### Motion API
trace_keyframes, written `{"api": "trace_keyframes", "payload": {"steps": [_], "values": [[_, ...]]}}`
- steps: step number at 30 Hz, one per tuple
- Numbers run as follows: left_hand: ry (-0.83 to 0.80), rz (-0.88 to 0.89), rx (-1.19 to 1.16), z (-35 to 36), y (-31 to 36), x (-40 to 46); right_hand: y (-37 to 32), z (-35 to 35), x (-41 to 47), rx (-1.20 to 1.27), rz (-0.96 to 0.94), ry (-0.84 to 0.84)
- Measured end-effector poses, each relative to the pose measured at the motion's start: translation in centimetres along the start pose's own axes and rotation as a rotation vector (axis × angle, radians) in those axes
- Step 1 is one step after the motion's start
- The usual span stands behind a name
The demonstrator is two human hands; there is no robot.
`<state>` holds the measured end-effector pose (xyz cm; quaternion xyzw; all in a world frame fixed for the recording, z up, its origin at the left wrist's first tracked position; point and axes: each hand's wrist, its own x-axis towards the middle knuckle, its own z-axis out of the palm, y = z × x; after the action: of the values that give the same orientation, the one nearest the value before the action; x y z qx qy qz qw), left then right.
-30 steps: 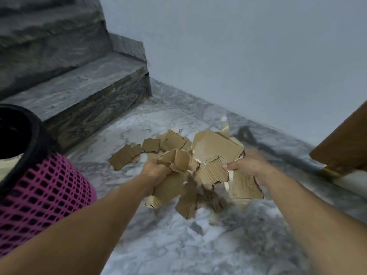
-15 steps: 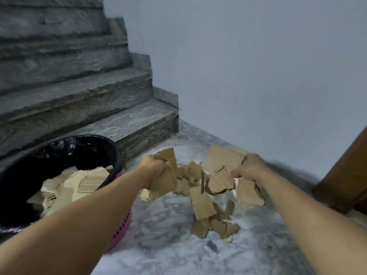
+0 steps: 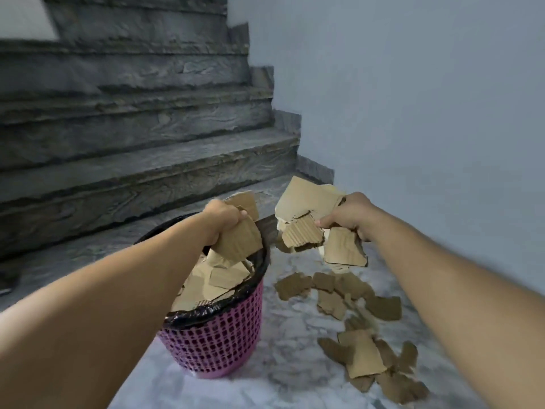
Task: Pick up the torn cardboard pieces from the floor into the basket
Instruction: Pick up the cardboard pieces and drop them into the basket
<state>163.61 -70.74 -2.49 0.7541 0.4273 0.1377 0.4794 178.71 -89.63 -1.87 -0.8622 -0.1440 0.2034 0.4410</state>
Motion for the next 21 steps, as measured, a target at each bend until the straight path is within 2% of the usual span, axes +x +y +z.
{"api": "trace_keyframes", "payload": {"steps": [4,8,12,14,16,21], "values": [[0.055,-0.033,0.008,-5.5,-2.5,1.6,-4.6,6.7,0.2,0.0,-0.046,-0.068],[0.082,-0.097,0.036,-8.8,-6.1,3.0,-6.2,13.5,0.8,0.035,-0.062,-0.145],[-0.027,-0.222,0.049,-9.6,-10.5,3.7,-5.0,18.8,1.6,-0.111,-0.059,-0.212],[-0.1,-0.274,0.129,-9.1,-11.8,3.4,-4.0,19.8,1.7,-0.127,-0.056,-0.254],[-0.106,-0.285,0.191,-8.7,-12.4,2.9,-3.2,20.0,1.9,-0.119,-0.068,-0.228],[0.006,-0.204,0.288,-7.2,-11.9,3.0,-2.1,17.0,2.6,0.09,-0.019,-0.155]]}}
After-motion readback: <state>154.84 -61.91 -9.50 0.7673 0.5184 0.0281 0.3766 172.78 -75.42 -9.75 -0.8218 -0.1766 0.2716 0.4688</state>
